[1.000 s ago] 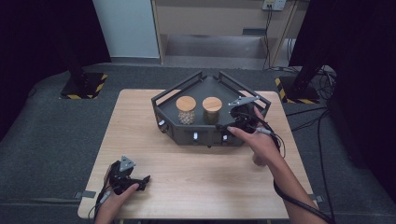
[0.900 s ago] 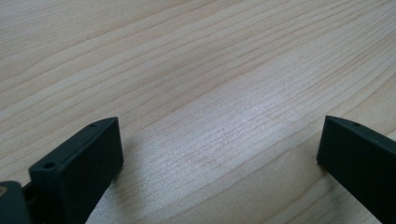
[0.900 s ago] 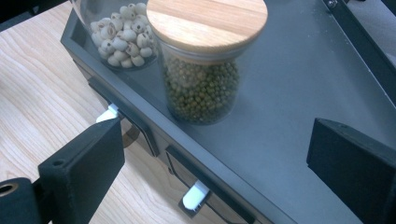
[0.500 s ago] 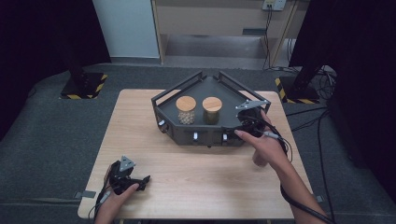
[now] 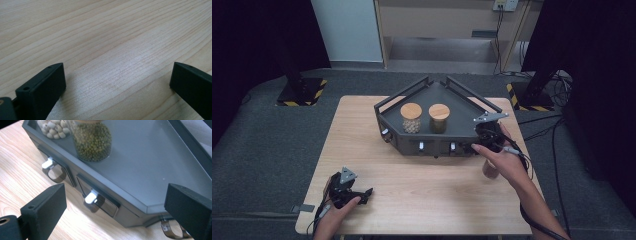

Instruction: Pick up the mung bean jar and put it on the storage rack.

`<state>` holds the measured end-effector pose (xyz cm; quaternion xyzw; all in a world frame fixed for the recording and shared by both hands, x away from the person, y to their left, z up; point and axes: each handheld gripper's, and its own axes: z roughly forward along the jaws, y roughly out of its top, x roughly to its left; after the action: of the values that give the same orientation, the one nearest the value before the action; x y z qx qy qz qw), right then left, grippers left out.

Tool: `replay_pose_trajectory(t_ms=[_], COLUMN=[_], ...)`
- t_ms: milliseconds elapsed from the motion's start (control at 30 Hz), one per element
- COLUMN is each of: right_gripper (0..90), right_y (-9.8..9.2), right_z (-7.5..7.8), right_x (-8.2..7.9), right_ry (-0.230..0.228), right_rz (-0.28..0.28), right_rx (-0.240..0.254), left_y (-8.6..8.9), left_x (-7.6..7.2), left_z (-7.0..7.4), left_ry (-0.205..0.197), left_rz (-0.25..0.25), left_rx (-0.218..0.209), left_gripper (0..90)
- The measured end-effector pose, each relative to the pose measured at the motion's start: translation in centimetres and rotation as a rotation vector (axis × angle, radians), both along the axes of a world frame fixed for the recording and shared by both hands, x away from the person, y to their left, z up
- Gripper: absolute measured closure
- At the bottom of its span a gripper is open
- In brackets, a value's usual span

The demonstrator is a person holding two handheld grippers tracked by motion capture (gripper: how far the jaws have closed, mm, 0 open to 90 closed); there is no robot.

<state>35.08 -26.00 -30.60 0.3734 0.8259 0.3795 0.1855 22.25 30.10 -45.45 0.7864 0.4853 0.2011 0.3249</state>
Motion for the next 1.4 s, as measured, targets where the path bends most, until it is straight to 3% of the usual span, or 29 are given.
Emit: replay_pose_trajectory(t_ms=[467,1400], right_gripper=[4.2,4.0], right_y=[-1.8,-5.1], right_z=[-1.1,-2.7], right_x=[-1.9,-4.1], right_ry=[-0.002,-0.002], right_rz=[-0.023,-0.071], right_rx=[-0.007,0.0], left_y=[0.0,0.0], left_x=[0.0,0.0], left_z=[0.0,0.0], left_ry=[0.0,0.0], left_rz=[0.001,0.002], left_rx=[0.0,0.0], left_gripper=[0.0,0.0])
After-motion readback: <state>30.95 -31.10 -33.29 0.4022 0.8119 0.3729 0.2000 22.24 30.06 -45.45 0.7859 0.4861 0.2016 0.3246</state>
